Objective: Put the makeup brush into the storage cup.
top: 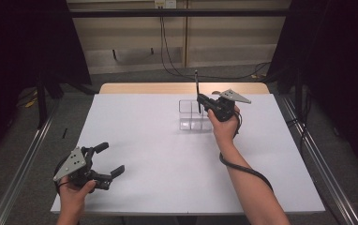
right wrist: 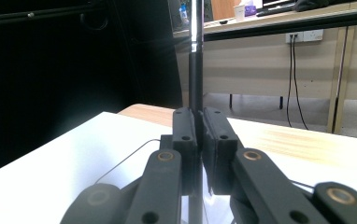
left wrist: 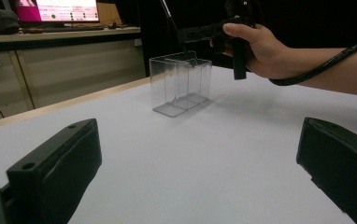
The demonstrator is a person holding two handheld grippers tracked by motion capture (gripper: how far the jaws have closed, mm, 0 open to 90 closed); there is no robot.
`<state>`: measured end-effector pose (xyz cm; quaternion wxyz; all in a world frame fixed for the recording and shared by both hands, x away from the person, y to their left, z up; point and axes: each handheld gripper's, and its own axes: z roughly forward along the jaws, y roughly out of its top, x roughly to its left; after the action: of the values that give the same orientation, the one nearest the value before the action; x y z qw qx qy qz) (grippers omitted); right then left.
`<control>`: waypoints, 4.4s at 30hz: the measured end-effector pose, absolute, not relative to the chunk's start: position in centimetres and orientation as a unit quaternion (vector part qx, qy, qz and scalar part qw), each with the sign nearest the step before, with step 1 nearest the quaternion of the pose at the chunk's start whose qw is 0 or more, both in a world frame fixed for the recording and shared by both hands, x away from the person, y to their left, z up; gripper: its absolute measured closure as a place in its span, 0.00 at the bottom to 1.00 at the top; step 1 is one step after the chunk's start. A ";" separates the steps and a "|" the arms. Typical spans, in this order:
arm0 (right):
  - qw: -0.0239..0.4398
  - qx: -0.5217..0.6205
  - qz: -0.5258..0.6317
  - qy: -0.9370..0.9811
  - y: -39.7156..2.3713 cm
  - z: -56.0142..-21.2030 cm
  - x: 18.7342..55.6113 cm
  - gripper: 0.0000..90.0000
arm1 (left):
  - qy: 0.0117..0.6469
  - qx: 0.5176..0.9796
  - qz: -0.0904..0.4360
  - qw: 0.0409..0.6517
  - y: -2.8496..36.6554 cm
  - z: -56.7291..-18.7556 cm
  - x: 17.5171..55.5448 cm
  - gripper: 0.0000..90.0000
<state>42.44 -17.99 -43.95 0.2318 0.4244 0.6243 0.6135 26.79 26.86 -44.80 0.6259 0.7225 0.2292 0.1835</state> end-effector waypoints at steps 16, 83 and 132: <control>0.232 0.425 0.611 0.627 -18.1 -44.3 42.3 0.94 | 0.229 0.723 0.183 0.626 26.8 -44.8 26.8 0.00; 0.226 0.426 0.608 0.630 -18.9 -45.1 41.2 0.94 | 0.228 0.721 0.185 0.628 26.8 -44.7 26.7 0.00; 0.232 0.419 0.602 0.638 -19.3 -45.1 40.1 0.93 | 0.228 0.724 0.185 0.625 26.7 -44.7 26.7 0.00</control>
<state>40.12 -19.32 -45.09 0.2319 0.4193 0.6385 0.6023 26.74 26.70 -44.70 0.6248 0.7235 0.2277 0.1854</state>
